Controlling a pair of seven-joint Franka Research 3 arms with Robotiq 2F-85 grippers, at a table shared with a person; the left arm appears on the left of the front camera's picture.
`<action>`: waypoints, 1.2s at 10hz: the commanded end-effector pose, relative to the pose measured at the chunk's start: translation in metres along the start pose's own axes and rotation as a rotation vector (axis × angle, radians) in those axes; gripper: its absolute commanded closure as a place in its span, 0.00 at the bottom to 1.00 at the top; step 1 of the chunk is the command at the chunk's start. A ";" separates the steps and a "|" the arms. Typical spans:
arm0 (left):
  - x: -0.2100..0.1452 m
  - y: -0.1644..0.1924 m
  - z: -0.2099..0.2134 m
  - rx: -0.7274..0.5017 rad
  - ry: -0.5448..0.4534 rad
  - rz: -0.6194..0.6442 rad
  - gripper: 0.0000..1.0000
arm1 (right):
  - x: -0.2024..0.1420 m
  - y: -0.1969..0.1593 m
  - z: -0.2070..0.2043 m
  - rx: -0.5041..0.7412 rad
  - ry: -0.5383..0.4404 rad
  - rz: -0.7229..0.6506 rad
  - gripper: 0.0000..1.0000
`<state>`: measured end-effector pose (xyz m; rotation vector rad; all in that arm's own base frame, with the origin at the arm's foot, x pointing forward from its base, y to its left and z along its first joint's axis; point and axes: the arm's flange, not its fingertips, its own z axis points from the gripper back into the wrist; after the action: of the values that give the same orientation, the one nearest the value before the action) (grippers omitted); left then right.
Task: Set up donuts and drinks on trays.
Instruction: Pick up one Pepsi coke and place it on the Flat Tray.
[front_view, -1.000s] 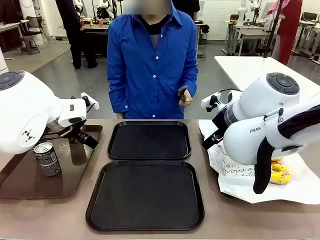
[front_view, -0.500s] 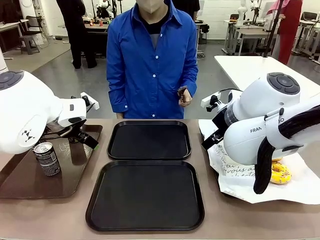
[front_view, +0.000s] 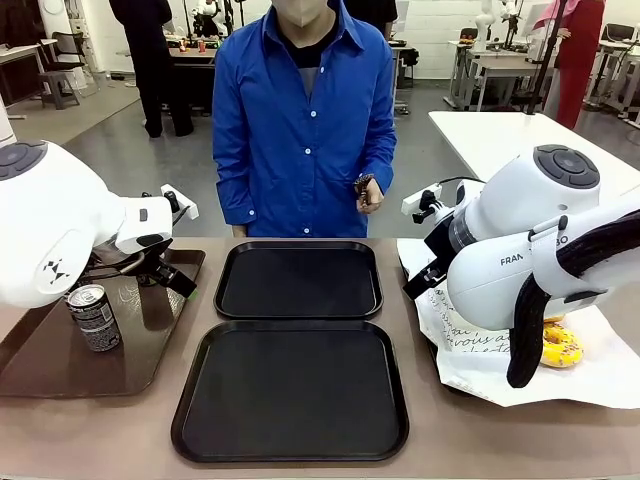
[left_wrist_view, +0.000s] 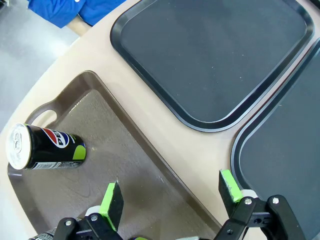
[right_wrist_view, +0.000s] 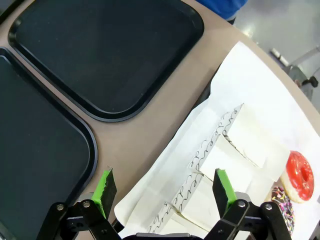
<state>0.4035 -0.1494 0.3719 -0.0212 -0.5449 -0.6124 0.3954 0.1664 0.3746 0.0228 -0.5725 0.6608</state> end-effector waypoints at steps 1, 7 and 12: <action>0.000 0.000 0.000 0.000 0.000 0.000 0.00 | 0.000 0.000 0.000 0.000 0.000 0.000 0.00; -0.137 -0.044 0.136 0.006 0.118 -0.051 0.00 | -0.162 0.048 0.136 -0.106 0.107 0.043 0.00; -0.021 -0.016 0.173 -0.019 0.202 -0.037 0.00 | -0.011 0.012 0.173 -0.072 0.155 0.067 0.00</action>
<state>0.2893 -0.1192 0.5187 0.0768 -0.3723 -0.6467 0.2819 0.1262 0.5304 -0.1864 -0.4772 0.6829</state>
